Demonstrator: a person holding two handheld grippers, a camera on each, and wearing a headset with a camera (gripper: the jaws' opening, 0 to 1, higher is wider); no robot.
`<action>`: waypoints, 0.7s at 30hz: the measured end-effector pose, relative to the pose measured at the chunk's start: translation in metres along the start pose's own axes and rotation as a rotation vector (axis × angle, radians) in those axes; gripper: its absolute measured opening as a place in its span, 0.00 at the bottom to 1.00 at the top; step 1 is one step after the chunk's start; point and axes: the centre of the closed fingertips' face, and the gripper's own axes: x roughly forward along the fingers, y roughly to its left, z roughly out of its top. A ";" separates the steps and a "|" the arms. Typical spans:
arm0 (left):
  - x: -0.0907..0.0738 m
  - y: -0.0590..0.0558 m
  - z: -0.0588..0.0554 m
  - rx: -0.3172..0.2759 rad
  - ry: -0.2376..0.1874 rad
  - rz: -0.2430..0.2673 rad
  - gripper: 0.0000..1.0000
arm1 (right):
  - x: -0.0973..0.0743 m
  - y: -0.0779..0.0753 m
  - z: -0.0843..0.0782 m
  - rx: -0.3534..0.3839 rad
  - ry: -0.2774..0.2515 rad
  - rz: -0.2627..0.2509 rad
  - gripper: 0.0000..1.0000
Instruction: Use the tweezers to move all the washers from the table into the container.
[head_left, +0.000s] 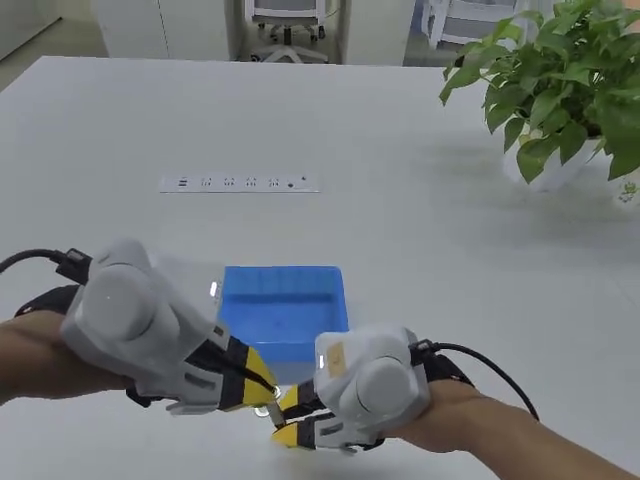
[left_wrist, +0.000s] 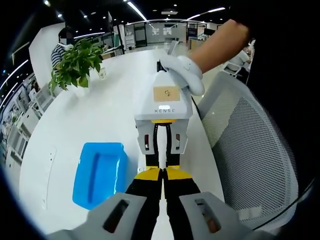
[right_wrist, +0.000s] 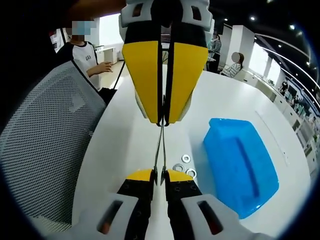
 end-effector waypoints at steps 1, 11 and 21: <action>0.001 0.000 0.001 0.002 -0.002 -0.003 0.05 | 0.000 0.000 0.000 0.001 -0.002 -0.003 0.10; 0.014 -0.002 0.006 0.003 -0.021 -0.016 0.05 | 0.000 0.004 -0.008 0.020 0.005 -0.008 0.10; 0.025 -0.005 -0.002 0.051 0.012 -0.032 0.06 | -0.001 0.004 -0.009 0.032 -0.007 -0.010 0.10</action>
